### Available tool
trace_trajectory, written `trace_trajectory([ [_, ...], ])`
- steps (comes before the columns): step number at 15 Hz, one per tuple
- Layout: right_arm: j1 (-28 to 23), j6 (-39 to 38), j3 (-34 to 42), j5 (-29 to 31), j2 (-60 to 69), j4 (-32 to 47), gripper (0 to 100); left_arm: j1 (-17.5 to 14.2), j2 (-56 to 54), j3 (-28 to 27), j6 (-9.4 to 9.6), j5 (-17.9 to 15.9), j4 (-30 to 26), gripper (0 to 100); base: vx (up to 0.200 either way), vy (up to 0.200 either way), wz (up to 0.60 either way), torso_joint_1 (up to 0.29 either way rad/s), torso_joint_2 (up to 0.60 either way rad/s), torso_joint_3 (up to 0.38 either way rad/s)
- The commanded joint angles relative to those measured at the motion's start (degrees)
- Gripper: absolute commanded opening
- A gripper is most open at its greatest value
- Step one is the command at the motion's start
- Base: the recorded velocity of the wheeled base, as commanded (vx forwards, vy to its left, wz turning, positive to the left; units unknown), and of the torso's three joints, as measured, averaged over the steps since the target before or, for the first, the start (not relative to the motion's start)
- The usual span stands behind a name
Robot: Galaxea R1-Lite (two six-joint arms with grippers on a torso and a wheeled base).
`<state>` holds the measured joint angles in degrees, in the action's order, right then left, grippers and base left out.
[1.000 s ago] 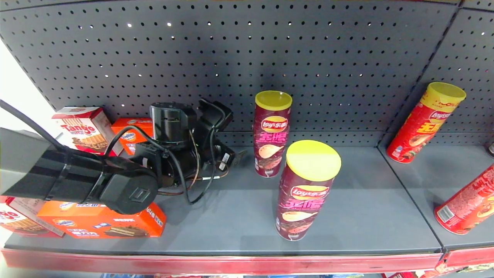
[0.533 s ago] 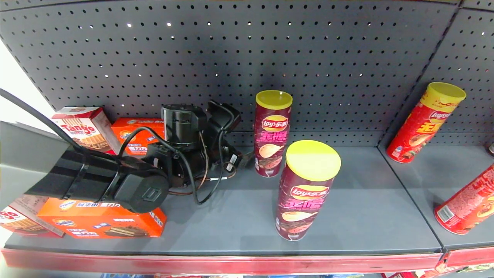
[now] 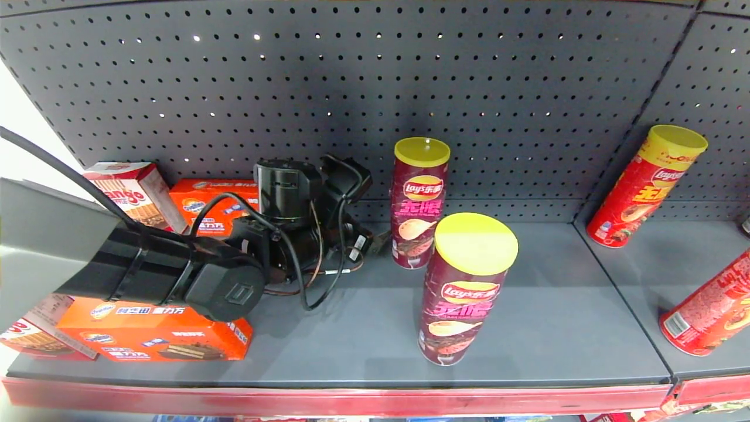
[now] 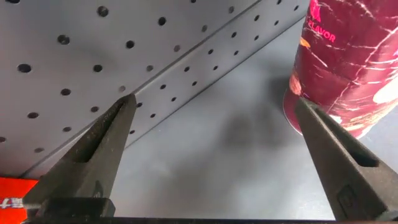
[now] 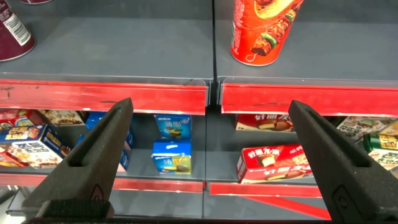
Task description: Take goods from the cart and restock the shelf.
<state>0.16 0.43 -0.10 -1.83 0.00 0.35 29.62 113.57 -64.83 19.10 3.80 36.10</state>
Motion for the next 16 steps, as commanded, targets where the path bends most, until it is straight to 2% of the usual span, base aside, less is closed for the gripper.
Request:
trace_trajectory([
  [1, 0.02, 0.01, 0.01, -0.02, 0.00, 0.00, 100, 0.08, -0.10, 0.49, -0.21, 0.15, 0.03, 100, 0.000, 0.000, 0.00, 0.000, 0.00, 0.000],
  [5, 0.02, 0.01, 0.01, -0.02, 0.00, 0.00, 100, -2.46, -8.01, 6.73, -0.12, 1.65, 0.47, 100, 0.000, 0.000, 0.00, 0.000, 0.00, 0.000],
  [7, -0.07, 0.01, 0.01, -0.02, 0.00, 0.00, 100, -4.22, -13.99, 11.39, -0.21, 5.16, 0.47, 100, 0.000, 0.000, 0.00, 0.000, 0.00, 0.000],
  [8, -0.07, 0.01, 0.01, -0.02, 0.00, 0.00, 100, -4.31, -17.85, 16.05, -0.82, 8.06, 1.43, 100, 0.000, 0.000, 0.00, 0.000, 0.00, 0.000],
  [9, 0.02, 0.01, 0.01, -0.02, 0.00, 0.00, 100, -3.78, -19.96, 21.15, -2.84, 9.20, 4.77, 100, 0.000, 0.000, 0.00, 0.000, 0.00, 0.000],
  [10, 0.02, 0.01, 0.01, -0.02, 0.00, 0.00, 100, -3.61, -20.67, 24.75, -2.76, 9.12, 8.64, 100, 0.000, 0.000, 0.00, 0.000, 0.00, 0.000],
  [11, 0.11, 0.01, 0.01, -0.02, -0.18, 0.09, 100, -3.70, -21.37, 27.12, -1.88, 8.85, 10.49, 100, 0.000, 0.000, 0.00, 0.000, 0.00, 0.000],
  [15, 0.81, 0.63, -0.17, -0.90, -2.02, 0.00, 100, -4.49, -24.36, 27.65, -1.88, 8.41, 9.52, 100, 0.000, 0.000, 0.00, 0.000, 0.00, 0.000],
  [16, 0.98, -1.13, -7.55, -3.71, -4.04, 0.61, 100, -4.49, -25.50, 27.83, -1.88, 8.33, 8.46, 100, 0.000, 0.000, 0.00, 0.000, 0.00, 0.000],
])
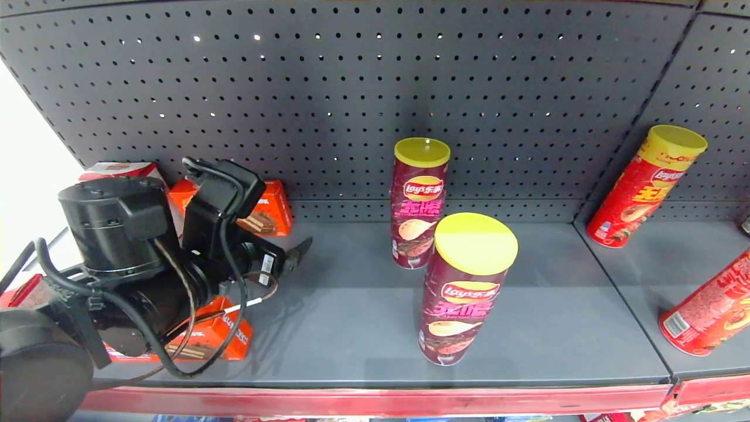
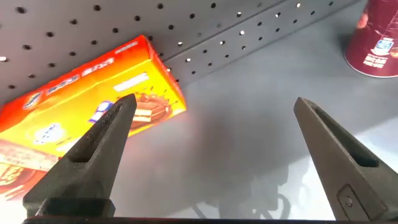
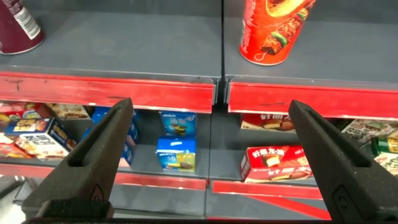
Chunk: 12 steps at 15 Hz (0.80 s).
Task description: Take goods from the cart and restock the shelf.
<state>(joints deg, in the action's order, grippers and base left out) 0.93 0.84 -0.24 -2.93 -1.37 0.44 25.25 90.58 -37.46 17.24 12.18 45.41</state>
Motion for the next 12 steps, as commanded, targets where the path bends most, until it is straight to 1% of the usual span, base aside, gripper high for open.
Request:
trace_trajectory([
  [1, 0.57, -4.18, -18.39, -4.81, -11.47, 2.46, 100, -0.11, -2.60, 0.37, -0.01, -0.05, -1.38, 100, 0.000, 0.000, 0.00, 0.000, 0.00, 0.000],
  [2, 1.18, -3.83, -25.51, -7.80, -18.85, 3.69, 100, -0.20, -2.33, -0.24, -0.01, -0.05, -1.20, 100, 0.000, 0.000, 0.00, 0.000, 0.00, 0.000],
  [3, 1.62, -2.60, -27.97, -9.91, -20.61, 3.78, 100, -0.20, -2.16, -0.33, -0.01, -0.05, -1.03, 100, 0.000, 0.000, 0.00, 0.000, 0.00, 0.000],
  [5, 2.50, 3.11, -28.50, -16.59, -24.91, 4.13, 100, -0.11, -1.72, -0.68, 0.08, -0.05, -1.11, 100, 0.000, 0.000, 0.00, 0.000, 0.00, 0.000],
  [6, 3.29, 4.17, -27.88, -19.40, -26.67, 4.13, 100, -0.20, -1.63, -0.77, 0.08, -0.05, -1.11, 100, 0.000, 0.000, 0.00, 0.000, 0.00, 0.000],
  [7, 4.08, 4.96, -27.71, -20.80, -28.17, 4.13, 100, -0.20, -1.72, -0.59, -0.01, 0.04, -1.03, 100, 0.000, 0.000, 0.00, 0.000, 0.00, 0.000],
  [9, 9.71, 6.45, -27.27, -21.24, -34.58, 3.78, 100, -0.29, -1.81, -0.24, -0.01, 0.04, -0.94, 100, 0.000, 0.000, 0.00, 0.000, 0.00, 0.000],
  [10, 13.84, 6.81, -27.62, -20.72, -37.57, 3.60, 100, -0.55, -1.72, -0.42, -0.10, 0.04, -0.94, 100, 0.000, 0.000, 0.00, 0.000, 0.00, 0.000],
  [11, 17.35, 6.98, -27.97, -19.66, -40.91, 2.99, 100, -1.78, -1.63, -0.42, -0.01, -0.05, -0.94, 100, 0.000, 0.000, 0.00, 0.000, 0.00, 0.000],
  [12, 20.78, 6.98, -27.79, -17.38, -44.87, 0.26, 100, -2.13, -1.63, -0.42, -0.01, -0.05, -0.94, 100, 0.000, 0.000, 0.00, 0.000, 0.00, 0.000],
])
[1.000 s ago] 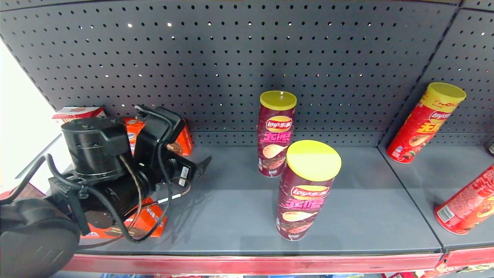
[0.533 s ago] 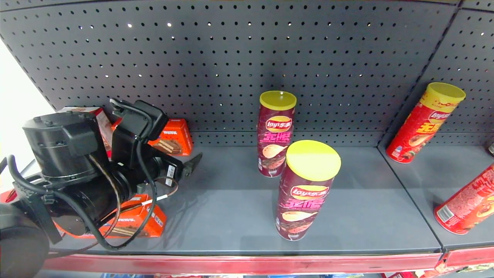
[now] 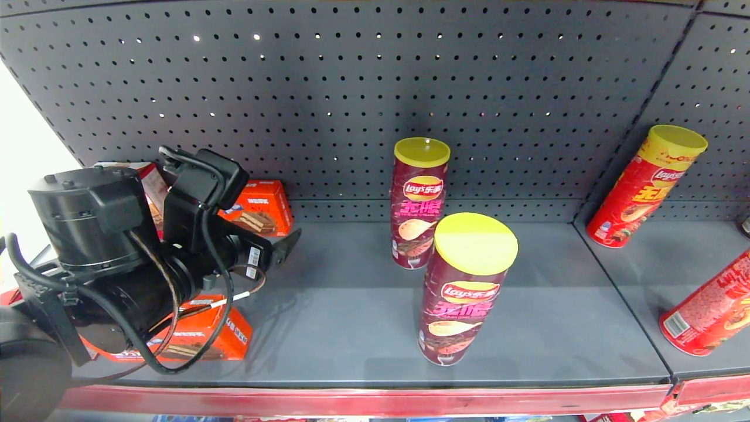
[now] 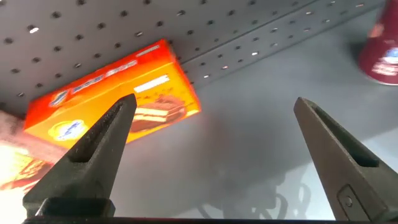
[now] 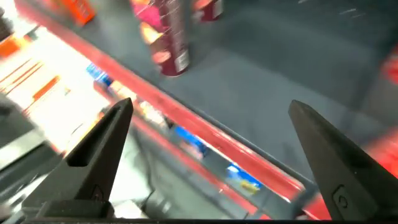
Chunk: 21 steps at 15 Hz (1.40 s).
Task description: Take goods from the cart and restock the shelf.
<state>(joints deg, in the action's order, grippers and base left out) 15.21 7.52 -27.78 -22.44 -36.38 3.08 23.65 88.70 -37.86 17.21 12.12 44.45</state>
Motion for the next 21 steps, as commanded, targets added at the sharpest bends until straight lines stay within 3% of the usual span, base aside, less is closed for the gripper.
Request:
trace_trajectory([
  [1, 9.40, 0.21, 0.18, 4.07, -13.11, -5.46, 100, -0.62, 0.16, -0.10, 0.01, 0.01, 0.03, 100, 0.000, 0.000, 0.00, 0.000, 0.00, 0.000],
  [2, 12.47, 0.12, 0.62, 6.89, -17.15, -9.32, 100, -0.71, 0.16, -0.02, 0.01, 0.01, 0.11, 100, 0.000, 0.000, 0.00, 0.000, 0.00, 0.000],
  [6, 16.78, -0.05, -0.78, 13.74, -25.06, -9.68, 100, -0.80, 1.13, -0.37, 0.01, 0.01, 1.43, 100, 0.000, 0.000, 0.00, 0.000, 0.00, 0.000],
  [12, 18.10, -0.14, -8.87, 21.21, -37.10, -12.58, 100, -3.08, 1.65, -0.10, 0.01, -0.08, 1.70, 100, 0.000, 0.000, 0.00, 0.000, 0.00, 0.000],
  [21, 18.27, 0.12, -11.42, 22.00, -43.78, -15.56, 100, -3.43, 2.53, -0.37, 0.19, -0.08, 1.78, 100, 0.000, 0.000, 0.00, 0.000, 0.00, 0.000],
])
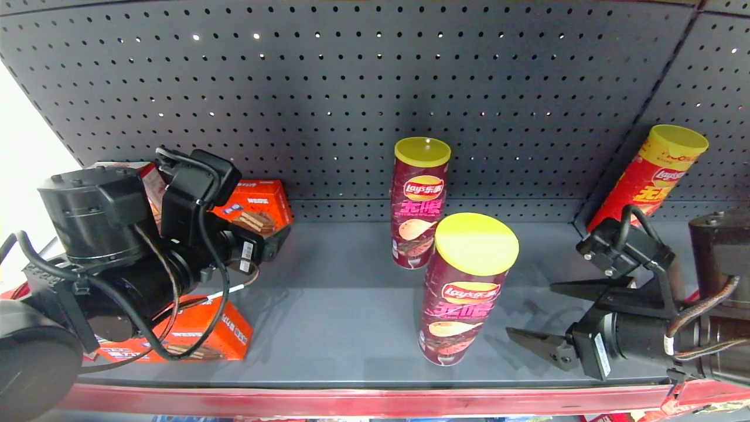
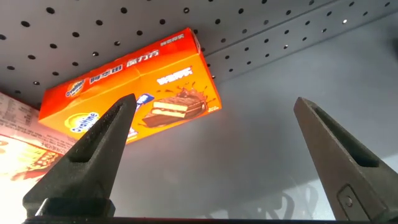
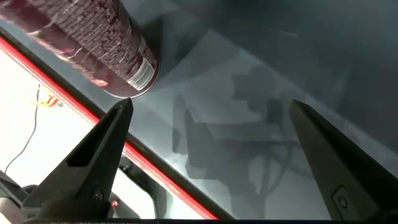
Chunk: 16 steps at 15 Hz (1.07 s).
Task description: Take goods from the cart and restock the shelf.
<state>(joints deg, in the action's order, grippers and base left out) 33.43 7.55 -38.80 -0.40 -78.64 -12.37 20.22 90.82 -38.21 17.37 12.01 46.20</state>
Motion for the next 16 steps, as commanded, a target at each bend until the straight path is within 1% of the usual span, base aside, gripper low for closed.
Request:
trace_trajectory([
  [1, 0.06, 0.10, -0.75, -0.04, -1.95, -0.11, 100, 0.08, 0.59, -0.03, 0.03, 0.03, 0.03, 100, 0.000, 0.000, 0.00, 0.000, 0.00, 0.000],
  [7, 1.03, 0.10, -5.85, -0.04, -6.52, -0.11, 100, 0.08, 0.85, -0.55, 0.03, 0.03, 0.12, 100, 0.000, 0.000, 0.00, 0.000, 0.00, 0.000],
  [14, 1.38, 0.36, -7.96, -0.13, -9.60, -0.99, 100, -0.01, 1.03, -0.82, 0.03, 0.03, 0.12, 100, 0.000, 0.000, 0.00, 0.000, 0.00, 0.000],
  [16, 1.38, 0.80, -7.43, -0.13, -9.42, -0.99, 100, 0.08, 0.94, -0.73, 0.03, 0.03, 0.12, 100, 0.000, 0.000, 0.00, 0.000, 0.00, 0.000],
])
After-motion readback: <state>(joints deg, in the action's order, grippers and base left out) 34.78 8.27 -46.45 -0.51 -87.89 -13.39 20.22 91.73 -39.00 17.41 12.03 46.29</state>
